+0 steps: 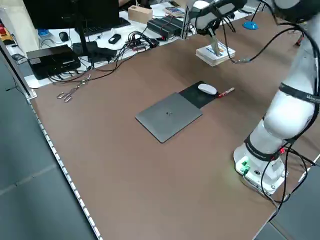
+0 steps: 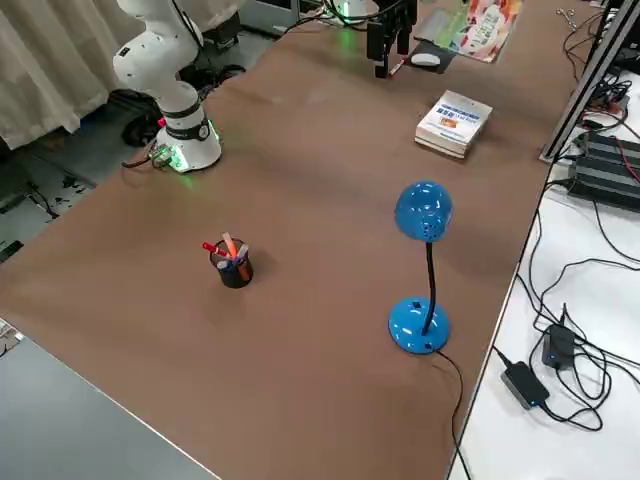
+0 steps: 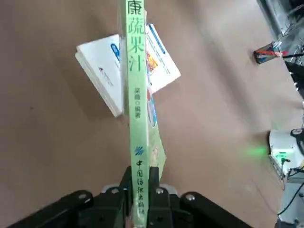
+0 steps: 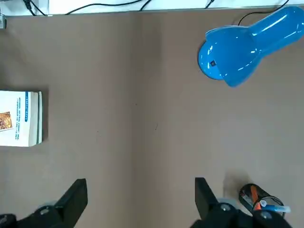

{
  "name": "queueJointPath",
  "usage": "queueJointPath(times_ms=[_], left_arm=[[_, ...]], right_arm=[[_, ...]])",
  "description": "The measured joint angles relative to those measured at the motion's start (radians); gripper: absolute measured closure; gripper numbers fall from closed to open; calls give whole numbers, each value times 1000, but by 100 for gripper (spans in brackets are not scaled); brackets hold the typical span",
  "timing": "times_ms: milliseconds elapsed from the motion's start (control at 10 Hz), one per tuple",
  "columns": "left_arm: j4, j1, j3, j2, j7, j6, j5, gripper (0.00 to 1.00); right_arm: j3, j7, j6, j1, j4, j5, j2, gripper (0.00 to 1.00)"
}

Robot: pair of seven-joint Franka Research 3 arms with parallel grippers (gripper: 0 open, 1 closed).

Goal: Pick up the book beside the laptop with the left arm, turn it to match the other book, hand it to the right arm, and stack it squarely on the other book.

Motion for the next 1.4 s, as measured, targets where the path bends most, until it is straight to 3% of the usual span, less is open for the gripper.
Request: queueJointPath(times_ms=[300, 400, 700, 1000, 1400], left_arm=[[302, -51, 0, 233, -21, -119, 248, 84], [398, -68, 1, 309, -22, -161, 286, 84], [572, -139, 4, 448, 52, -191, 317, 84], [664, -215, 5, 538, 152, -193, 319, 85], [703, -245, 5, 587, 277, -191, 319, 85]], right_arm=[[0, 0, 0, 1, 0, 0, 0, 0], [0, 0, 0, 1, 0, 0, 0, 0], [0, 1, 8, 8, 0, 0, 0, 0], [-9, 15, 30, 3, 0, 0, 0, 0], [-18, 17, 29, -86, 0, 0, 0, 0]])
